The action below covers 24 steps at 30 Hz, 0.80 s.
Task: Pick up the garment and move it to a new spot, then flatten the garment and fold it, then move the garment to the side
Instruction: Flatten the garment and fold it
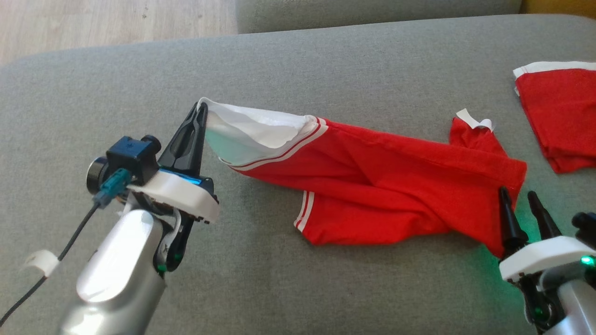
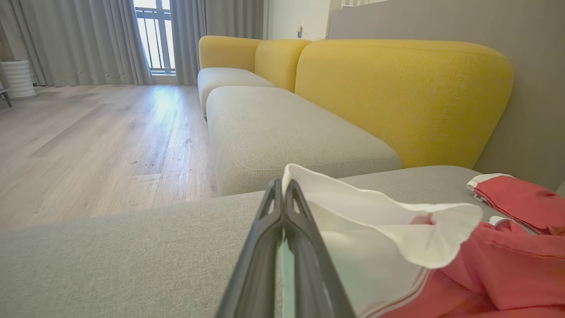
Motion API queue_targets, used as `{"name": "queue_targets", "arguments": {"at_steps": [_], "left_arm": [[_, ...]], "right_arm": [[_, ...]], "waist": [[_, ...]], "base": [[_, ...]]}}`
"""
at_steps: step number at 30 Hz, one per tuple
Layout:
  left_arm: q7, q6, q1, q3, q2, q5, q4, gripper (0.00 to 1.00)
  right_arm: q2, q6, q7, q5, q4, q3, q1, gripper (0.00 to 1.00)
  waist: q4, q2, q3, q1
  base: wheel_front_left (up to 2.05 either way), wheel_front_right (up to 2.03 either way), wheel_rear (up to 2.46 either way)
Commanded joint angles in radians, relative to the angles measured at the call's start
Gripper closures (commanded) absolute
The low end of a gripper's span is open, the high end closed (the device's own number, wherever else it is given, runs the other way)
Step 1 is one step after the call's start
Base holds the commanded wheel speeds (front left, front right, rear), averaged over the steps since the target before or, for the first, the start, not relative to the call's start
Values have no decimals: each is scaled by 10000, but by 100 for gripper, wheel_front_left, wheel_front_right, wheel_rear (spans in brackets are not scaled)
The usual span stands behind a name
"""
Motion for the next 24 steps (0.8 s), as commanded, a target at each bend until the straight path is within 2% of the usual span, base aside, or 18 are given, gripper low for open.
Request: {"name": "queue_targets", "arguments": {"at_steps": [1,14,15,17,18,20,22,24], "left_arm": [[-22,85,-388,299,271,67,-346,100],[4,150,-598,210,215,34,-408,100],[-3,154,-615,206,209,30,-405,100],[-18,166,-642,192,207,33,-397,100],[-23,174,-654,183,207,38,-391,100],[-37,189,-673,173,215,44,-366,100],[-53,206,-680,165,222,44,-339,100],[-83,216,-671,161,230,36,-318,100]], "right_arm": [[-326,-7,6,174,-140,296,-417,0],[-563,-7,30,521,624,869,-1109,0],[-568,-7,1,534,675,900,-1150,9],[-578,-7,-54,560,762,967,-1212,40],[-588,-7,-86,564,804,994,-1233,53],[-606,-7,-162,568,860,1010,-1241,69],[-639,-7,-252,546,889,983,-1182,100],[-677,-7,-347,520,841,916,-1065,100]], "waist": [[23,0,34,0],[150,0,289,0],[157,0,305,0],[163,0,325,0],[165,0,325,0],[153,0,293,0],[134,0,221,0],[103,0,105,0]], "base": [[0,0,0],[0,0,0],[0,0,0],[0,0,0],[0,0,0],[0,0,0],[0,0,0],[0,0,0]]}}
